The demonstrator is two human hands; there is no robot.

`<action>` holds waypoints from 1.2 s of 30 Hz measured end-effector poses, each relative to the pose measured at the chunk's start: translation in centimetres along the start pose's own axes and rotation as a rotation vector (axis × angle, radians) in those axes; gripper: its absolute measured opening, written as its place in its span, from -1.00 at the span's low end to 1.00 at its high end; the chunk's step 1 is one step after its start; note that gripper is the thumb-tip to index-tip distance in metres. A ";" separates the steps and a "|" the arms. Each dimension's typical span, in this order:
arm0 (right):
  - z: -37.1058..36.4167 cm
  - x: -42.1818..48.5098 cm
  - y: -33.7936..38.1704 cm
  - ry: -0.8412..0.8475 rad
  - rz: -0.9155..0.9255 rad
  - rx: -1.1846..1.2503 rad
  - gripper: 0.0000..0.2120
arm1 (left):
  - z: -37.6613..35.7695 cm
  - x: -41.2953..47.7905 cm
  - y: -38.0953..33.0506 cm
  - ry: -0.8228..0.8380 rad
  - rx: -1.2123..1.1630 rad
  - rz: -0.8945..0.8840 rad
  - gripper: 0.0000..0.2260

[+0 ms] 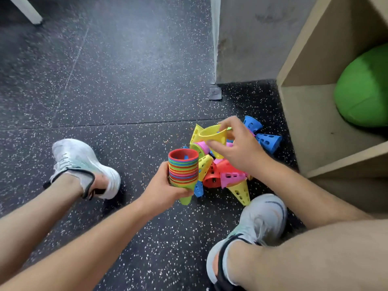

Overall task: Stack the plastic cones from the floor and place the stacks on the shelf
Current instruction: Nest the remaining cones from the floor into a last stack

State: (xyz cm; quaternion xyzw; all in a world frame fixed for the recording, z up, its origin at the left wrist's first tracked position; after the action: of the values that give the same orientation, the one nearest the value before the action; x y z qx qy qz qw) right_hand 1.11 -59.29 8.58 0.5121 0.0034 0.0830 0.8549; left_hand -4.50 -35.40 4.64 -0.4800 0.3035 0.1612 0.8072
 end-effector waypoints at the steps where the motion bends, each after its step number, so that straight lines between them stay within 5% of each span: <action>1: -0.2 -0.2 0.7 -0.041 -0.011 0.056 -0.61 | -0.6 -0.2 0.0 0.007 0.006 -0.004 -0.39; 10: 0.2 -3.8 1.3 -0.225 0.026 0.174 -0.58 | -5.3 -1.6 1.8 0.040 0.052 -0.018 -0.38; 20: -2.5 -8.3 -1.6 0.132 -0.038 0.101 -0.57 | -8.9 -1.2 3.3 0.126 -0.002 -0.024 -0.40; 29: -3.9 -11.0 -4.7 0.265 -0.017 -0.039 -0.23 | -11.0 -1.5 3.6 0.154 -0.165 -0.066 0.02; 36: -3.1 -11.9 -4.6 0.230 0.114 -0.102 -0.38 | -11.3 -1.3 3.3 0.109 -0.079 -0.123 -0.21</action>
State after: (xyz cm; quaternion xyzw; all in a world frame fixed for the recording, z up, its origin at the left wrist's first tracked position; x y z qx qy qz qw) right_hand -10.27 -60.45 2.19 0.4547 0.0678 0.1897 0.8676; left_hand -11.12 -43.59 -0.75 -0.5373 0.3102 0.0969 0.7783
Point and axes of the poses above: each hand's wrist, its own x-axis towards the middle knuckle, its own z-axis out of the back of the hand, y = z × x, the point moved 5 cm from there along x, towards the middle knuckle, and after that the axes turned 11 degrees about z, right-handed, at the moved point
